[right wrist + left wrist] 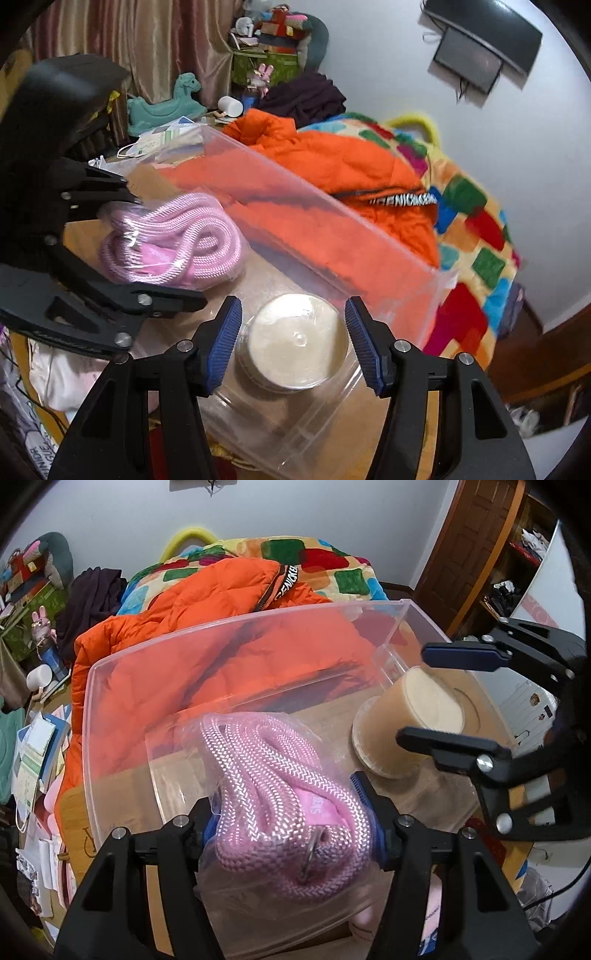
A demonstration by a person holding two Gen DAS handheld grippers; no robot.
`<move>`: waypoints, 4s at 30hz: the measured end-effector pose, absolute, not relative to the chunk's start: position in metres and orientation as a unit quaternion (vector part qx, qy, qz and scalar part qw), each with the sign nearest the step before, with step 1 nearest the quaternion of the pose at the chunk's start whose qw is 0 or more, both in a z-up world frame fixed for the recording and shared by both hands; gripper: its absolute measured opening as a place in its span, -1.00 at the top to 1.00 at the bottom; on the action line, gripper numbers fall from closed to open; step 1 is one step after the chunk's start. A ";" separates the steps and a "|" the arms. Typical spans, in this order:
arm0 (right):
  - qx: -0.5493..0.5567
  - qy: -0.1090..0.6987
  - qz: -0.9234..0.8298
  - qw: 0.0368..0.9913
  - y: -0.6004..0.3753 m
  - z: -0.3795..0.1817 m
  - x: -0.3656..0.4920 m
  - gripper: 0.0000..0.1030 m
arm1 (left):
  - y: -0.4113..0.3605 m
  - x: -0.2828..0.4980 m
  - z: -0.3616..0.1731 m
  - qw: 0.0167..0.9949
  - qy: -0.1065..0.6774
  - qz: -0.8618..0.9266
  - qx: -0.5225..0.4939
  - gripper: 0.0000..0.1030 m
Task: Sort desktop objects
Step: 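Lower both items into the clear box and open both tools, then move the left tool to the white drawstring pouch and grasp it, then grasp the red velvet pouch with the right tool while the left lifts the white pouch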
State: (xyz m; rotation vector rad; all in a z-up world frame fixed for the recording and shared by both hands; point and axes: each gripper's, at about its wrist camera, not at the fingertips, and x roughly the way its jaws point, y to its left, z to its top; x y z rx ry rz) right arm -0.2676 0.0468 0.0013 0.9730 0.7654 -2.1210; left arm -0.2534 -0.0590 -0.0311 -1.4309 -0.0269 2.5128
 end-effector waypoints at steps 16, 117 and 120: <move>0.341 0.268 -0.849 0.304 0.074 0.047 -0.232 -0.40 | -0.062 -0.205 0.036 0.092 -0.005 0.901 -0.423 -0.58; 0.318 0.038 -0.889 0.326 0.142 -0.050 -0.149 0.73 | -0.056 -0.079 -0.080 -0.020 -0.058 0.933 -0.356 -0.39; 0.315 0.031 -0.891 0.325 0.146 -0.047 -0.148 0.74 | -0.061 -0.076 -0.075 -0.027 -0.069 0.935 -0.347 -0.39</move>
